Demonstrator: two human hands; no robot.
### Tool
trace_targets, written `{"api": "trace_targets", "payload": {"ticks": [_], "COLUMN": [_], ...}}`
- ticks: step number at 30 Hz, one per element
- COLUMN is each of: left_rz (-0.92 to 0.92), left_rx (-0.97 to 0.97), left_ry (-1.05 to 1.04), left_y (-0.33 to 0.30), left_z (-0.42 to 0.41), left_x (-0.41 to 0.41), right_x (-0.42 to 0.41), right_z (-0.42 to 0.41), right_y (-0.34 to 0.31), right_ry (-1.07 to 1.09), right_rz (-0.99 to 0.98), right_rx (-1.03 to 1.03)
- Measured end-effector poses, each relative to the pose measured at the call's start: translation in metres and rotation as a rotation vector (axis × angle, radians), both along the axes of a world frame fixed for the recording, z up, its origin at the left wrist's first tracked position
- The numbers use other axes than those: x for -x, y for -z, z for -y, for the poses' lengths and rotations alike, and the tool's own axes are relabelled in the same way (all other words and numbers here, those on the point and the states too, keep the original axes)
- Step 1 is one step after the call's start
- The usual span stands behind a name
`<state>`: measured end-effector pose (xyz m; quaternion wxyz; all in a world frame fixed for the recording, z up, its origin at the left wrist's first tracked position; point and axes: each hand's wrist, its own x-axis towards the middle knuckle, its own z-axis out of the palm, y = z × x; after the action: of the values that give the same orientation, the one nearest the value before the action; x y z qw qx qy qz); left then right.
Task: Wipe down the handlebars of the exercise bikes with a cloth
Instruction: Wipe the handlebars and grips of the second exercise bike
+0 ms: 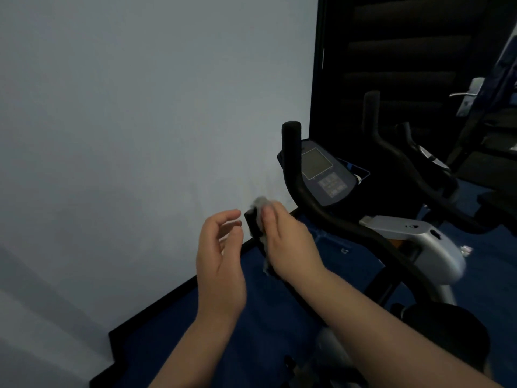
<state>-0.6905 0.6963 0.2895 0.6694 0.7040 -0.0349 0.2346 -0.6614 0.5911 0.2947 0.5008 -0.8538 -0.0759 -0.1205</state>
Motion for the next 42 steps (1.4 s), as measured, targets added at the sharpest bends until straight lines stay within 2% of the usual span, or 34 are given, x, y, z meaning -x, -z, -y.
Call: {"api": "trace_targets", "payload": {"ticks": [3, 5, 7, 9, 12, 14, 16, 17, 20, 22, 23, 25, 27, 28, 31, 34, 38, 42], "left_rz": [-0.007, -0.007, -0.011, -0.008, 0.004, 0.01, 0.006, 0.005, -0.004, -0.019, -0.022, -0.019, -0.02, -0.018, 0.011, 0.121, 0.195, 0.207], "left_rx": [0.011, 0.007, -0.008, -0.023, -0.023, -0.015, -0.008, -0.009, -0.024, -0.034, -0.037, -0.043, -0.039, -0.033, -0.058, -0.251, -0.492, -0.53], "left_ry": [0.009, 0.03, 0.063, 0.066, 0.029, 0.032, 0.048, 0.057, 0.08, 0.087, 0.087, 0.081, 0.084, 0.082, 0.096, 0.141, 0.262, 0.303], "left_y": [-0.001, 0.001, 0.004, 0.004, -0.001, -0.003, -0.003, -0.003, 0.002, 0.004, 0.005, 0.005, 0.005, 0.005, 0.005, 0.0, -0.005, -0.001], "left_z": [0.002, 0.004, 0.003, 0.001, -0.004, -0.007, -0.009, -0.01, -0.012, -0.012, -0.012, -0.011, -0.008, -0.007, -0.006, -0.008, -0.009, -0.003], "left_x": [0.0, 0.0, 0.001, -0.001, -0.007, -0.008, -0.007, -0.006, -0.005, -0.006, -0.006, -0.005, -0.005, -0.005, -0.006, -0.013, -0.032, -0.044], "right_x": [0.004, 0.024, 0.045, 0.045, 0.015, 0.001, 0.01, 0.021, 0.05, 0.047, 0.042, 0.026, 0.011, 0.011, 0.043, 0.075, 0.053, 0.05], "right_z": [-0.013, -0.006, 0.01, 0.02, 0.009, -0.008, -0.013, -0.01, 0.007, 0.012, 0.011, 0.003, -0.007, -0.012, -0.011, 0.015, 0.002, -0.008], "right_y": [-0.007, 0.008, 0.021, 0.023, -0.001, -0.009, -0.004, 0.003, 0.027, 0.024, 0.016, -0.005, -0.012, -0.013, 0.008, 0.036, 0.027, 0.031], "right_ry": [0.064, 0.091, 0.141, 0.141, 0.088, 0.134, 0.165, 0.159, 0.192, 0.156, 0.107, 0.046, 0.131, 0.194, 0.329, 0.283, 0.318, 0.334], "right_rz": [0.096, 0.134, 0.089, 0.001, -0.159, -0.105, 0.026, 0.083, 0.249, 0.205, 0.122, -0.099, -0.138, -0.106, 0.117, 0.266, 0.127, 0.141], "right_rx": [0.092, 0.292, 0.431, 0.358, 0.118, -0.03, -0.068, -0.016, 0.345, 0.425, 0.37, 0.112, -0.104, -0.111, 0.183, 0.418, 0.374, 0.686]}}
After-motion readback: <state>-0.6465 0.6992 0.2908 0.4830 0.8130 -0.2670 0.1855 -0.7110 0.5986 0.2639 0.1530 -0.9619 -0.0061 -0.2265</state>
